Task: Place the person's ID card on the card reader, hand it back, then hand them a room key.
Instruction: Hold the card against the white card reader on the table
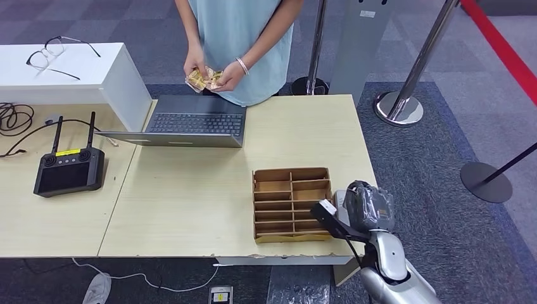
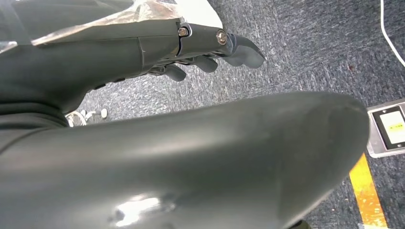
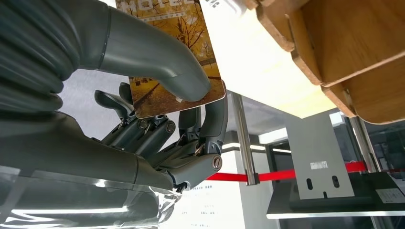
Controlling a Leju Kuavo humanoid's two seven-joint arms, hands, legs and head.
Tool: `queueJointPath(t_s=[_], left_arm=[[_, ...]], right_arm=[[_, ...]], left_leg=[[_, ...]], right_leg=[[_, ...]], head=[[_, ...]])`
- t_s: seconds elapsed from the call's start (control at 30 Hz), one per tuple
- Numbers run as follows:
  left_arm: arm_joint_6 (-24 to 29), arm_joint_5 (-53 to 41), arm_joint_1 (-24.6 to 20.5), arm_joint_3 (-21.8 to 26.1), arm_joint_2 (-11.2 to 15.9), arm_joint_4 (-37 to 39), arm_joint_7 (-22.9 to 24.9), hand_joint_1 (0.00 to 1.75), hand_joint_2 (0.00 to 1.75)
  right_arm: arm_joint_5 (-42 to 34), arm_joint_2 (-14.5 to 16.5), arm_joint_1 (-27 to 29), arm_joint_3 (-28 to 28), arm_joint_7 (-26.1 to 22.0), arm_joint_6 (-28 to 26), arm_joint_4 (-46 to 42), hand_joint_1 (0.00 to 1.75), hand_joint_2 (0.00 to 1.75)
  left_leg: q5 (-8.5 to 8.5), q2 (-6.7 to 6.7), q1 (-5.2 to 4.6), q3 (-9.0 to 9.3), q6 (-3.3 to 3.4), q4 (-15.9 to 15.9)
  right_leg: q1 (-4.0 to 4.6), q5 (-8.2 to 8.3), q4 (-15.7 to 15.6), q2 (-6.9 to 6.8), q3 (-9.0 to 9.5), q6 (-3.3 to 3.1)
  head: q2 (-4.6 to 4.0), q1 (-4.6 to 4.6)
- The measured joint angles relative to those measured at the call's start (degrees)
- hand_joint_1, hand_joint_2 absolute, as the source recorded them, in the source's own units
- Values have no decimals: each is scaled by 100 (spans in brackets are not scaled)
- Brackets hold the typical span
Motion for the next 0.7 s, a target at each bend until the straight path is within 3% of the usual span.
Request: queueJointPath(t_s=[0.7], left_arm=[[-9,-143,-26,-75,28,0,-39,0,0]], right_arm=[[-255,126,-368,37,-201,51,698,175,175]], left_leg=[[0,0,0,3,0,0]], right_leg=[[0,0,0,0,2,0]], head=[[0,0]])
